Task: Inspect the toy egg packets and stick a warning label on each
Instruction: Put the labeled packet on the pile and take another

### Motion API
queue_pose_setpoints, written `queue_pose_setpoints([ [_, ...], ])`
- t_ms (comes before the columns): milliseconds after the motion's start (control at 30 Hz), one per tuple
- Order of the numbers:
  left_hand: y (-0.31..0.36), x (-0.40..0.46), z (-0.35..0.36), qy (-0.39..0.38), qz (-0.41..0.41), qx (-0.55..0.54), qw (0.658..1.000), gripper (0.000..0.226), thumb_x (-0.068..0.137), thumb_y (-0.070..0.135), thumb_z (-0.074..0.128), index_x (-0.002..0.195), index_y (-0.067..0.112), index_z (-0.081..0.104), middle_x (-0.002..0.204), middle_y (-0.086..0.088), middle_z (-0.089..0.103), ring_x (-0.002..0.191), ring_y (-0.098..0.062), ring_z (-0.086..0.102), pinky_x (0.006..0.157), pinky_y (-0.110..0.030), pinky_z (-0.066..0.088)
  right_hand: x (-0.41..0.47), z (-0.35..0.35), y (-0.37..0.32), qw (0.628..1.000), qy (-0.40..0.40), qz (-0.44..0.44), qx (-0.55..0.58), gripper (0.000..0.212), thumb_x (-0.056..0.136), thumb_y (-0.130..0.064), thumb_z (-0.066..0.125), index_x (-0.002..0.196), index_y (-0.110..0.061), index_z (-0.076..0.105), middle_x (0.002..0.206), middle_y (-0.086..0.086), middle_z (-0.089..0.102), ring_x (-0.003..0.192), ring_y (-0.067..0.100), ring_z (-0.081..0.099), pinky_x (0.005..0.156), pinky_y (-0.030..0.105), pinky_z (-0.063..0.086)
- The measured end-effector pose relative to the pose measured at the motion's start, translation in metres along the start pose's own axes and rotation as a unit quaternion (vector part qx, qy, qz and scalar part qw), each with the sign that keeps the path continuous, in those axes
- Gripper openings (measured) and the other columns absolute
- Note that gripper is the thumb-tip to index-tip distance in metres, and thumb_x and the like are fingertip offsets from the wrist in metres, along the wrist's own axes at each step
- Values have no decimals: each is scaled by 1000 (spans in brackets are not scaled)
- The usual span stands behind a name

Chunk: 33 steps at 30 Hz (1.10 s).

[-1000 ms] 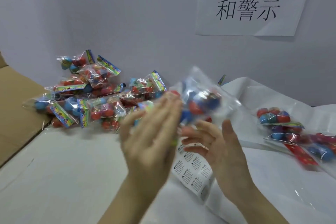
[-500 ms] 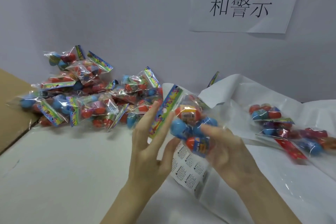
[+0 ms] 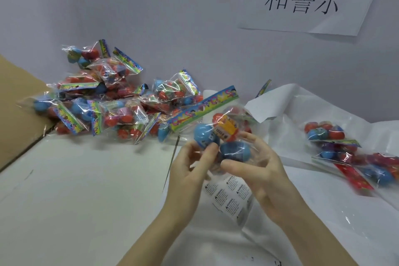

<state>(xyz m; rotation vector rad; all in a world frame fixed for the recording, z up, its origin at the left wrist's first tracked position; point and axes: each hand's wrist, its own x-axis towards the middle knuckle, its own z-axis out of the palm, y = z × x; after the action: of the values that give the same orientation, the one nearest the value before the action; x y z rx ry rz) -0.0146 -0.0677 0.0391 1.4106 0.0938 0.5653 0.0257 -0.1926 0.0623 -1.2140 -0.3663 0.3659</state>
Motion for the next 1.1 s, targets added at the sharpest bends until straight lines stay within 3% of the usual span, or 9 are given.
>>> queue_pose_setpoints([
  [200,8,3,-7,-50,-46,-53,996,30,65,25,71,69,7,47,47,6,51,40,-4,49,40,-14,39,-3,-2,-6,989,-74,36,-126,43,59,-12,76,101,-15,68,96,5,73,91,19,69,73,20,51],
  [333,5,3,-9,-117,-80,-29,989,32,62,31,73,85,13,59,57,9,59,46,-5,54,38,-16,39,-5,1,-7,989,-58,32,-132,30,55,-6,74,85,-8,73,83,9,74,79,20,71,64,15,50],
  [467,7,0,-7,-127,-54,-19,990,10,66,27,72,62,20,66,52,8,56,46,-3,51,43,-14,40,-4,1,-10,988,-51,29,-140,26,49,-3,70,73,-9,75,69,9,72,67,18,69,58,17,50],
  [567,7,-3,-3,-121,-53,-37,991,34,72,36,73,69,6,56,49,8,44,42,-6,39,42,-13,33,-4,3,-8,988,-44,31,-143,21,51,-12,72,72,-14,75,67,6,71,66,16,67,58,18,51],
  [633,8,-3,-2,-122,-58,-44,990,35,70,39,62,74,5,54,51,8,43,44,-5,38,44,-13,33,-4,2,-7,987,-50,23,-151,20,57,-17,73,77,-17,76,69,1,71,67,10,67,58,15,49],
  [800,7,-1,-6,-120,-40,-35,991,10,74,26,63,72,17,59,53,9,51,47,-5,45,46,-13,38,-3,-3,-10,991,-40,-17,-128,42,58,-17,76,99,-11,67,81,2,72,77,13,68,64,16,49],
  [900,3,-3,-8,-149,-54,-17,987,29,62,36,73,84,20,62,69,1,60,60,-13,57,53,-22,47,-3,-3,-10,993,8,-37,-114,21,57,-14,72,77,-16,71,70,-1,71,66,8,66,56,15,48],
  [967,2,-4,-8,-167,-64,-2,984,28,56,43,72,78,27,66,74,4,65,71,-13,64,61,-24,53,-3,-2,-8,992,30,-33,-115,20,55,-12,70,75,-15,69,64,-2,70,61,6,66,52,15,48],
  [1100,3,-4,-6,-167,-62,-3,984,20,64,29,76,81,24,68,73,7,68,73,-9,65,63,-21,52,-4,1,-10,989,58,-48,-125,14,53,-11,68,65,-16,72,58,-3,68,51,4,62,44,13,44],
])
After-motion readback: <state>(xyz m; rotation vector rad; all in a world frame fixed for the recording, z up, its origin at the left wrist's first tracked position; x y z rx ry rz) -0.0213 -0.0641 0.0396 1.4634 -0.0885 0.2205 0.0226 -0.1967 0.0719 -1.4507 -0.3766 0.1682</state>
